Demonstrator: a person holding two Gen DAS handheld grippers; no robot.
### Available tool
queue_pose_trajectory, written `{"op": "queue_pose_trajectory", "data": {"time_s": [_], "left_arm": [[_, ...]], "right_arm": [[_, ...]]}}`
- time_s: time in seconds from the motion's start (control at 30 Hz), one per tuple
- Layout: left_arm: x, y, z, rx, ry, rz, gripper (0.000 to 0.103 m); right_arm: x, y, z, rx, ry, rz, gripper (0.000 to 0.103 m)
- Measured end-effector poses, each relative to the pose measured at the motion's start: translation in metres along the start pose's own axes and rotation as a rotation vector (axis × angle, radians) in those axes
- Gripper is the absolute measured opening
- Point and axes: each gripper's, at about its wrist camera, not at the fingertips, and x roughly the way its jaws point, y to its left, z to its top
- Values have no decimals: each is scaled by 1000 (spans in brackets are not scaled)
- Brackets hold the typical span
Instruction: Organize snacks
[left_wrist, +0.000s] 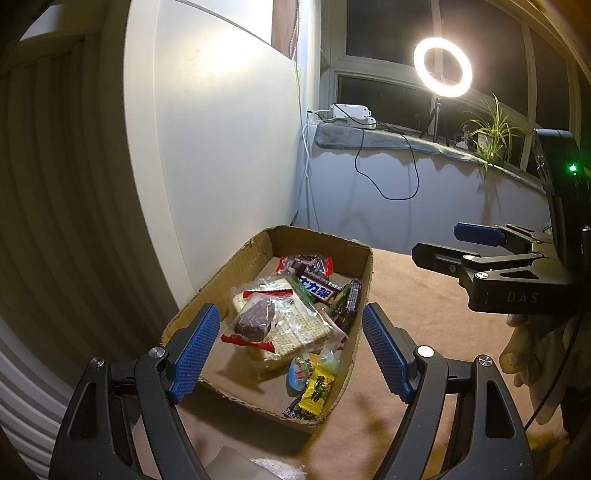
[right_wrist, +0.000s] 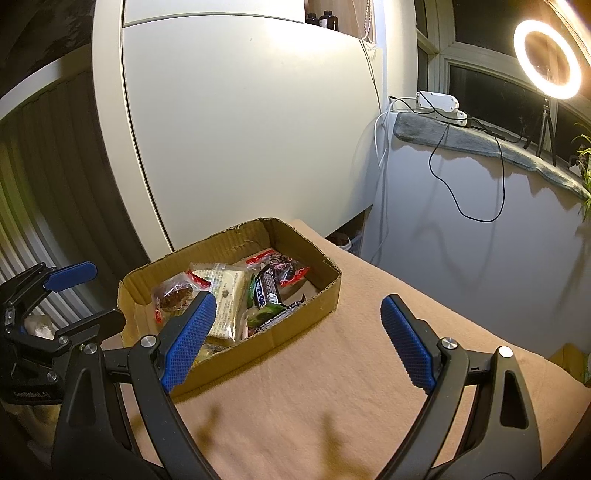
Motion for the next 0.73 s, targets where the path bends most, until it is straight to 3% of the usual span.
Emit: {"op": "queue_pose_trajectory", "data": {"time_s": [0.73], "left_arm": [[0, -6, -1, 22, -4, 3, 80]], "right_arm": [[-2, -6, -7, 4, 2, -6, 93]]}}
